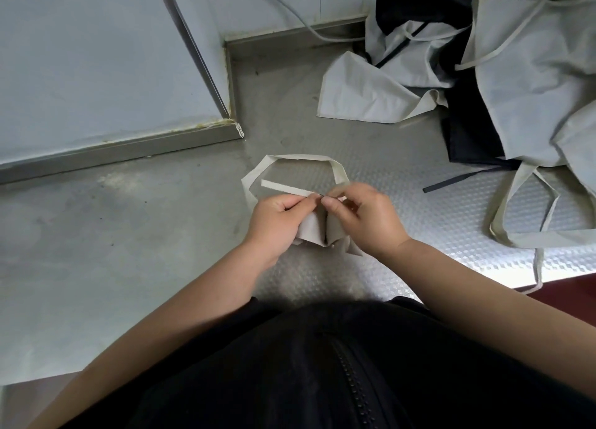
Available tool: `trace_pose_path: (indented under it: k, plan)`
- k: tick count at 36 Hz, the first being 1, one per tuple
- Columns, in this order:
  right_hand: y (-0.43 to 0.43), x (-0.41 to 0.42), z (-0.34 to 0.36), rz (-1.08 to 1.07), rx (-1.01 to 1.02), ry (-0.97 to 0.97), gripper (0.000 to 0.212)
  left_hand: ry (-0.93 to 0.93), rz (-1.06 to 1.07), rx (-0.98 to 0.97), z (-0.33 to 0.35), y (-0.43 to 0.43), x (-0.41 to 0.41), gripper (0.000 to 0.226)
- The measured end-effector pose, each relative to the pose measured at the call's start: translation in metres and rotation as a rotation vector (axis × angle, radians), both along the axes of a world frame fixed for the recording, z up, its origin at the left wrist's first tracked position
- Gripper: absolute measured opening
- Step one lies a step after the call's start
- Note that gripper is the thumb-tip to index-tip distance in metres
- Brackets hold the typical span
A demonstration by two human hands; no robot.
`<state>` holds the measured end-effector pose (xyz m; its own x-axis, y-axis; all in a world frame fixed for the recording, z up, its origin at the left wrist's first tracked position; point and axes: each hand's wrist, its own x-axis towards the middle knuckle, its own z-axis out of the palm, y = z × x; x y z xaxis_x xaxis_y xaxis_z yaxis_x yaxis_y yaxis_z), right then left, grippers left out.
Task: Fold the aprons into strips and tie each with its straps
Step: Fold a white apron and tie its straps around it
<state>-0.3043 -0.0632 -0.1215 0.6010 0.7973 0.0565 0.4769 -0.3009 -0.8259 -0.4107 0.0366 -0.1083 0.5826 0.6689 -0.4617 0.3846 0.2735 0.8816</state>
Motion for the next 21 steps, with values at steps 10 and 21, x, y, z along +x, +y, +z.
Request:
trace_pose_path:
  k: [10, 21]
  plan:
    - [-0.003, 0.000, 0.003, -0.106, -0.072, 0.201, 0.012, -0.107, 0.127, -0.007, -0.003, -0.010, 0.009, 0.023]
    - [-0.017, -0.010, -0.005, -0.196, -0.003, 0.595, 0.013, -0.173, 0.186, 0.006, -0.014, -0.026, 0.001, 0.016]
